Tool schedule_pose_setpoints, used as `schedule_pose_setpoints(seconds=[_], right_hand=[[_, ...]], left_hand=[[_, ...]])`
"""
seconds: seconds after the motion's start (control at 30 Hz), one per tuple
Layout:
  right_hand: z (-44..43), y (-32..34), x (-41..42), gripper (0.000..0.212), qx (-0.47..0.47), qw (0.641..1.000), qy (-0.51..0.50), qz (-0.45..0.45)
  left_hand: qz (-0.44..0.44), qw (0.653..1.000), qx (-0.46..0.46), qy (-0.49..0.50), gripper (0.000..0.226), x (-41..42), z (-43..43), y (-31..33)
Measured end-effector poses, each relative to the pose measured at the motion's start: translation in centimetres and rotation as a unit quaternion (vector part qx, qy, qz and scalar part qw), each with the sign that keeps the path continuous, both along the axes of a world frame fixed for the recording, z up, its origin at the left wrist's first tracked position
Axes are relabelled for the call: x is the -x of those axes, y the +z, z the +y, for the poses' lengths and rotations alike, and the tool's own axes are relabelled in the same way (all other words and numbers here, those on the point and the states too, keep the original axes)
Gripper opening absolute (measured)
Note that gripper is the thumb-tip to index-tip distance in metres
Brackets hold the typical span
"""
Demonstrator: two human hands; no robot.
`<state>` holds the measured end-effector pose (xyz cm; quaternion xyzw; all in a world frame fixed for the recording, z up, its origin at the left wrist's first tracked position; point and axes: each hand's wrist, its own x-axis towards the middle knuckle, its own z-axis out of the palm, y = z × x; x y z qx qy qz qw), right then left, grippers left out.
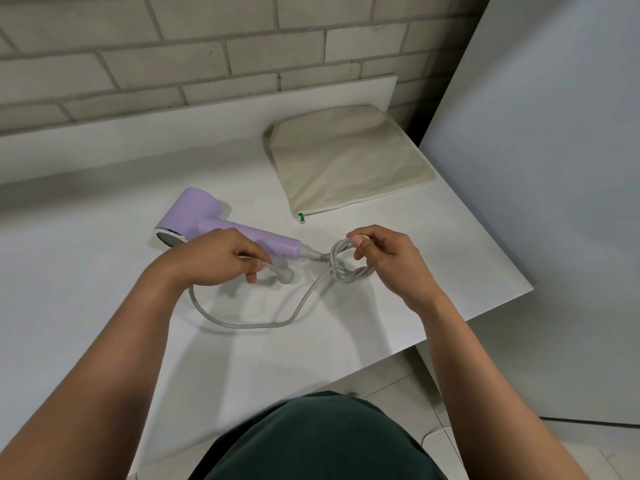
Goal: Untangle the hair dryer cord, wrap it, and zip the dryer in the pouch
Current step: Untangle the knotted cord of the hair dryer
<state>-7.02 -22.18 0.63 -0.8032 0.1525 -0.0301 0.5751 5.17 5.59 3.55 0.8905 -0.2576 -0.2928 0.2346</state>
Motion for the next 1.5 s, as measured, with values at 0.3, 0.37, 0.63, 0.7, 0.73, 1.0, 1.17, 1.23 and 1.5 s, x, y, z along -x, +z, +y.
schedule_pose_setpoints(seconds=[0.3,0.37,0.63,0.7,0.73,1.0,1.17,1.23,1.5], right_hand=[[0.2,0.8,0.3,0.012,-0.011,1.0,0.008,-0.006],[0.2,0.8,0.4,0.013,-0.008,1.0,0.012,-0.006],[-0.2,1.1,1.3,0.012,0.011,0.998,0.039,-0.044],[-0.1,1.2,1.4,0.015,0.034,0.995,0.073,-0.062],[-0.1,1.2,1.5,0.016,0.042,0.993,0.086,-0.074],[-0.1,1.1,1.9,0.022,0.144,0.969,0.168,-0.109],[-0.9,0.9,2.7,0.022,0.117,0.972,0.179,-0.101],[-0.8,1.3,2.9,0.017,0.031,0.981,0.157,-0.111],[-1.0,1.0,1.5,0.034,0.059,0.992,0.046,0.101]], left_hand=[[-0.05,0.994,0.008,-0.096,0.026,2.3,-4.9,-3.4],[-0.063,0.992,0.023,-0.107,0.032,2.9,-5.5,-3.9],[-0.162,0.966,0.197,0.048,0.019,4.3,-5.8,-3.0],[-0.152,0.965,0.21,0.029,0.038,4.1,-6.0,-2.2],[-0.144,0.968,0.204,0.001,0.049,4.0,-6.2,-1.9],[-0.014,0.982,0.047,-0.181,0.064,3.7,-8.4,-2.2],[-0.081,0.982,0.084,-0.146,0.032,4.1,-8.8,-2.9],[-0.095,0.982,0.108,-0.119,0.034,4.4,-8.7,-3.4],[-0.175,0.964,0.195,-0.044,0.031,5.8,-8.7,-5.3]])
